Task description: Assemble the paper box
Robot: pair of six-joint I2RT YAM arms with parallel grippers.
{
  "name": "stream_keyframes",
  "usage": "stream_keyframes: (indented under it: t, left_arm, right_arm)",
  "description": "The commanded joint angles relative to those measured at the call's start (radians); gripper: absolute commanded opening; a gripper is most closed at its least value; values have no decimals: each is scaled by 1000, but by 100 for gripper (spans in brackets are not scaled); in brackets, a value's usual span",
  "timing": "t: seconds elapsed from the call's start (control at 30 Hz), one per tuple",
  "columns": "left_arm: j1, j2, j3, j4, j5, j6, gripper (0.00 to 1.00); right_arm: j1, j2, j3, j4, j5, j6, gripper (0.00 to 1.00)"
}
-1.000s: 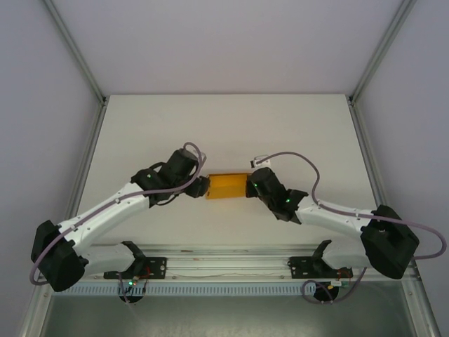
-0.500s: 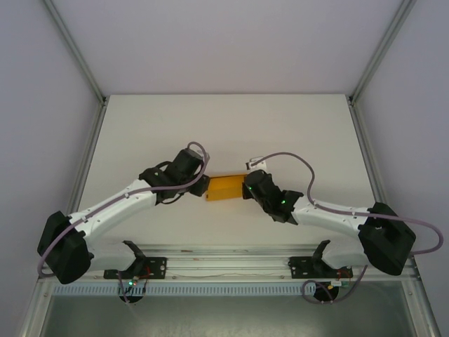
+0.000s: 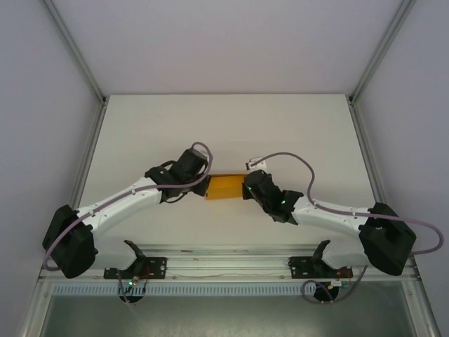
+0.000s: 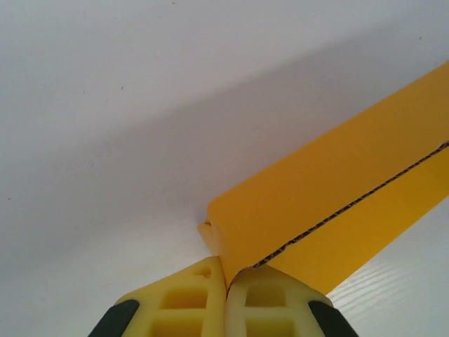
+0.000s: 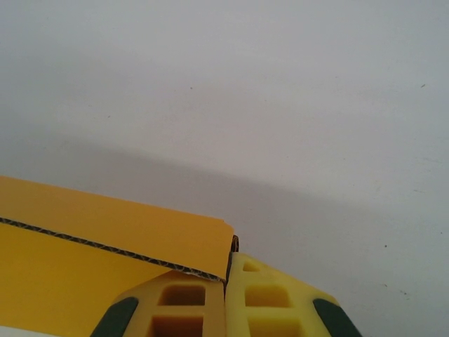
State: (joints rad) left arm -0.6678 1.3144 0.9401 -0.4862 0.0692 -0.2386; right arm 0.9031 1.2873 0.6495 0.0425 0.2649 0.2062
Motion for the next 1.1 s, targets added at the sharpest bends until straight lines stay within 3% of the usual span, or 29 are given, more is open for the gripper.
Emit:
stream_keyframes:
  t: [0.0, 0.23, 0.37, 0.47, 0.6, 0.93, 1.07]
  left_arm:
    - [-4, 13, 63, -47, -6, -32, 2]
    - [-3, 61, 152, -219, 25, -160, 0]
    - [-3, 83, 178, -242, 135, -211, 0]
    - [0, 91, 205, -269, 146, -256, 0]
    - [20, 95, 213, -253, 239, -300, 0]
    - [55, 106, 170, -174, 262, -413, 0]
    - [69, 108, 182, -173, 356, -418, 0]
  right_arm:
    - [25, 22, 8, -127, 46, 2, 0]
    - [105, 86, 38, -179, 173, -26, 0]
    - [158, 141, 70, -209, 261, -36, 0]
    - [174, 161, 76, -207, 258, -21, 0]
    - [186, 145, 50, -161, 247, 2, 0]
    - [198, 127, 21, -134, 234, 22, 0]
    - [206, 139, 29, -146, 232, 15, 0]
